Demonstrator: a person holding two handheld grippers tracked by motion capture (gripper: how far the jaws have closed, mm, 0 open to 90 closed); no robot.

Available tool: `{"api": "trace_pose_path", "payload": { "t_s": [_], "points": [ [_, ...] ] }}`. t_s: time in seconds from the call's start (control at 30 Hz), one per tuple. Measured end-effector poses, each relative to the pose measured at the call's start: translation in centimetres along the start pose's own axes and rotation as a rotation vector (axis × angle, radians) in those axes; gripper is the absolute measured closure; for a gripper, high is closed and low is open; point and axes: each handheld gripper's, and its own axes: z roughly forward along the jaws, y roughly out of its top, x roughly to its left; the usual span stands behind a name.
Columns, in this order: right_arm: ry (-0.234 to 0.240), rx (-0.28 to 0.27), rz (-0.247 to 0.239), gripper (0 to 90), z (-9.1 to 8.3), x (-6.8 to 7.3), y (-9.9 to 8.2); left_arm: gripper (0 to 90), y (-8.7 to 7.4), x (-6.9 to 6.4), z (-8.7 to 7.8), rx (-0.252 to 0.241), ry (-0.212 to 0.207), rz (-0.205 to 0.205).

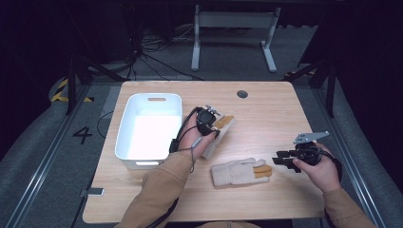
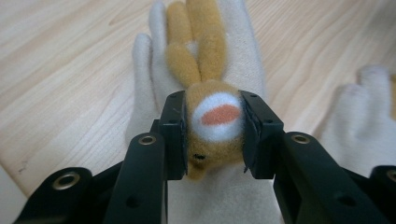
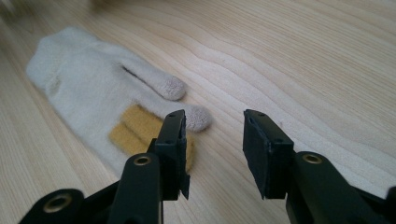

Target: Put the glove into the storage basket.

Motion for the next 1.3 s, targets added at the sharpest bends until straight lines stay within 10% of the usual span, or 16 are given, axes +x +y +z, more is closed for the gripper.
{"api": "trace_pose_path", "payload": {
  "t_s": [0.6,1.3],
  "points": [
    [-0.003,-0.003,0.0,59.9,-0.1,0.0,0.0,65.7,-0.1,-4.6,-4.3,0.015,-0.101,0.178],
    [-0.012,-0.013,0.016,59.9,-0.7,-0.4,-0.1,65.4,-1.3,-9.4,0.2,0.121,-0.269,0.365]
  ]
}}
